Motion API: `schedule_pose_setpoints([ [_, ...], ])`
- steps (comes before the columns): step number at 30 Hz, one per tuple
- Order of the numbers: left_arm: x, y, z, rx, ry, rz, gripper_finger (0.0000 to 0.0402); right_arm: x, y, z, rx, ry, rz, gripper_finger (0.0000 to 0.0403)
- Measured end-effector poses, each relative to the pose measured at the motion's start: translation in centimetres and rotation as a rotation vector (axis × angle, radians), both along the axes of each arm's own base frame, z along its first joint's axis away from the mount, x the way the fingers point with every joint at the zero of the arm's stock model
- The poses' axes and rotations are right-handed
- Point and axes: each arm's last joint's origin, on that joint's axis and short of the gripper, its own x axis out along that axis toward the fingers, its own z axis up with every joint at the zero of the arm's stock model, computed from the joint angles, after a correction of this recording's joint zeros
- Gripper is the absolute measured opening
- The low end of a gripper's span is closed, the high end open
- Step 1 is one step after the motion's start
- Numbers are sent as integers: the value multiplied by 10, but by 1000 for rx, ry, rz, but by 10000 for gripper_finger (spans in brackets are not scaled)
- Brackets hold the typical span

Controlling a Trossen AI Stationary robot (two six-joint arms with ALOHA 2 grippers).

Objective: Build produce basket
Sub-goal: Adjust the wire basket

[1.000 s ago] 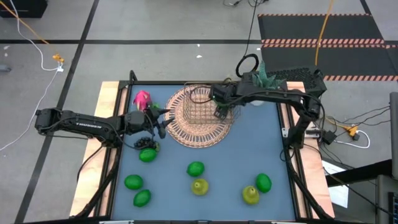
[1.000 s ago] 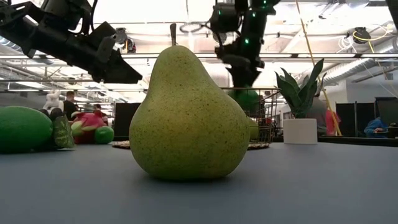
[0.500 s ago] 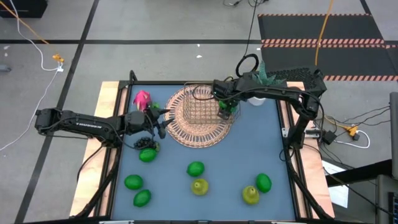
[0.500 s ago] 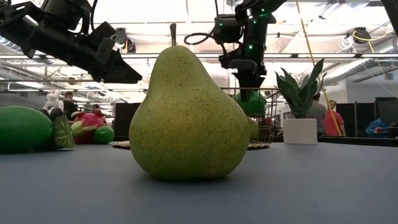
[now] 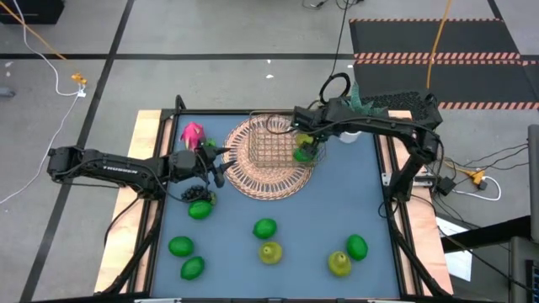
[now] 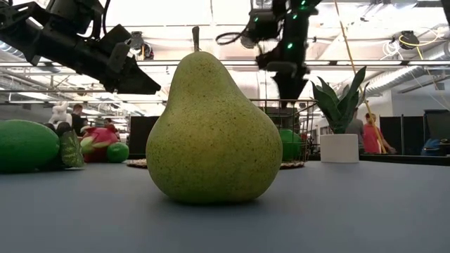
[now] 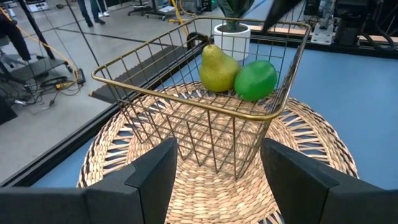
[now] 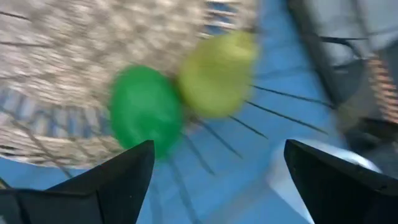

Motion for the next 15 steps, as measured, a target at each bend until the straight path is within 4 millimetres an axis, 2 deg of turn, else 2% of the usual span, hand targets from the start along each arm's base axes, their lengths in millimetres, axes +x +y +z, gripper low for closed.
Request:
schedule_pose_setpoints([
  [4, 0, 1, 0, 1, -3, 6, 232, -16, 4, 26, -44, -90, -45, 349],
  [7, 0, 2, 1, 2, -6, 11, 232, -26, 4, 37, -49, -144, -107, 347],
  [10, 0, 2, 1, 4, -10, 11, 232, -29, 1, 35, -27, -127, -138, 334],
  [15, 0, 2, 2, 5, -19, 9, 232, -32, 2, 9, 43, -71, -183, 307],
])
